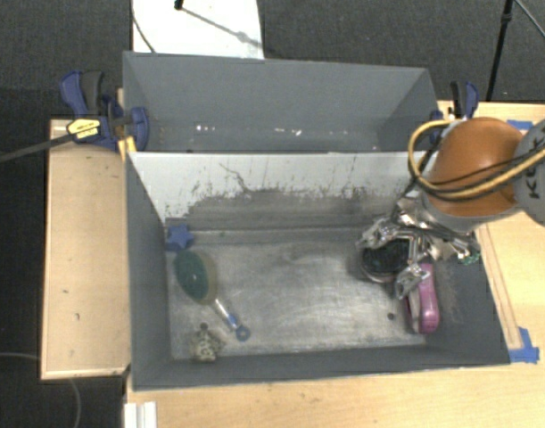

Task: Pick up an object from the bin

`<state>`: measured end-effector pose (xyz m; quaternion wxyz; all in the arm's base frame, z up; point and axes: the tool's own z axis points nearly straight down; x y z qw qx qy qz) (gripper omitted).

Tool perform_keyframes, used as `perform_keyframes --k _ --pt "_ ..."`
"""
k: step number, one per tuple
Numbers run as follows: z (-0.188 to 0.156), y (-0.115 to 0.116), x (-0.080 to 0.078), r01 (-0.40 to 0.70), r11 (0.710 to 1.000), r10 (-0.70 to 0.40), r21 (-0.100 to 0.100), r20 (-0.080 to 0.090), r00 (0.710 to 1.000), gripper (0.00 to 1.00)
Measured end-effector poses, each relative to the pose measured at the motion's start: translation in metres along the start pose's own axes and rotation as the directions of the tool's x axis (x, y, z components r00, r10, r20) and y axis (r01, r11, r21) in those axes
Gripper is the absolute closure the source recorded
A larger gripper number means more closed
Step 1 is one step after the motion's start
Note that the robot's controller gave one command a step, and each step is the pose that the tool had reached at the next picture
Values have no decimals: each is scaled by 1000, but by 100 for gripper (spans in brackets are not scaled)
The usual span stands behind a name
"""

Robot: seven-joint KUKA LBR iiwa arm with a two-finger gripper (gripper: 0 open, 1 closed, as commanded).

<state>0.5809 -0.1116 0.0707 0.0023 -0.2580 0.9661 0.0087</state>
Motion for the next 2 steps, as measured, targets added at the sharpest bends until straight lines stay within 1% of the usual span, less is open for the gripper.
perform_keyframes --k 1,2 --pt "-2 -2 1 -4 1000 4 7 2 1000 100" --pt "-177 10 43 188 982 -188 21 -6 982 100"
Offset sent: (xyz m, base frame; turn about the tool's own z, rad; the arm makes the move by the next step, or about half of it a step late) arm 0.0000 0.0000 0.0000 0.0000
